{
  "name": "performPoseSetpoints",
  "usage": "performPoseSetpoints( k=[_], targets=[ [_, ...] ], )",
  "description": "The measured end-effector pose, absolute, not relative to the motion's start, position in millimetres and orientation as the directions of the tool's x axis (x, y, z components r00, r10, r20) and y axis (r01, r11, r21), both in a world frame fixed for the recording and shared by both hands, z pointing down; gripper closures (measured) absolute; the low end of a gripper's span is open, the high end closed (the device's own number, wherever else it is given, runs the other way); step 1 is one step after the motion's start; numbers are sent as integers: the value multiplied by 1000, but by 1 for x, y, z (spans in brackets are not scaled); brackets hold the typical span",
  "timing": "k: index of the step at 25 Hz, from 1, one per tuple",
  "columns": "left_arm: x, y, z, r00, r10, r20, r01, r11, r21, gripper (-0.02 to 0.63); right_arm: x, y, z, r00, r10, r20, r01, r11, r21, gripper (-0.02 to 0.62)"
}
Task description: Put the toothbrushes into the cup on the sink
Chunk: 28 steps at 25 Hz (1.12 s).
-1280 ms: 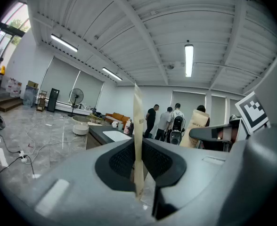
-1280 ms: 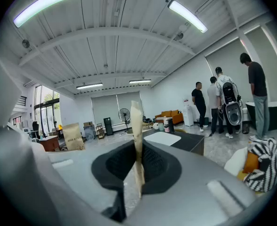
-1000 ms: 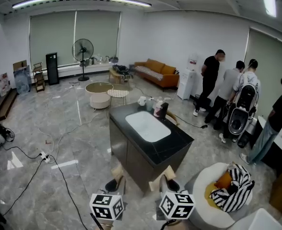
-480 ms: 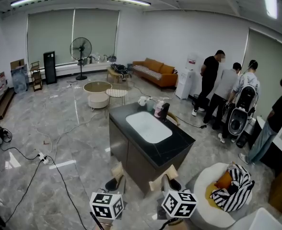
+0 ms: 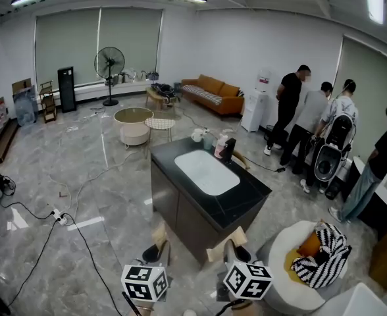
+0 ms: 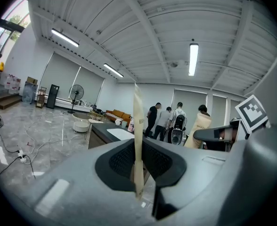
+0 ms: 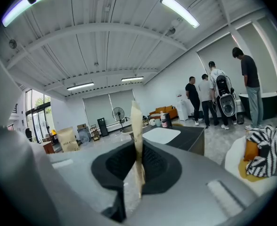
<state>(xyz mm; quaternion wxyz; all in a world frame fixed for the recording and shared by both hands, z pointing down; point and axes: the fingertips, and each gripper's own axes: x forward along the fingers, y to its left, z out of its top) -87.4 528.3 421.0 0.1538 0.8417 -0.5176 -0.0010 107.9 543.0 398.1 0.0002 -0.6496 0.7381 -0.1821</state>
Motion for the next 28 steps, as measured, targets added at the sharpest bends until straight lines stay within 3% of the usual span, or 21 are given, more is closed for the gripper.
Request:
performPoseSetpoints(
  k=[14,28],
  targets=[
    [-103,459,422,419,-896,146,-890,-373,261,565,105,462,400,-166,-959,229,-963,108,-246,564],
    [-64,336,418,434,-888,151,-887,-393,241,565,141,343,401,-153,-961,230,-966,97,-241,565]
  ],
)
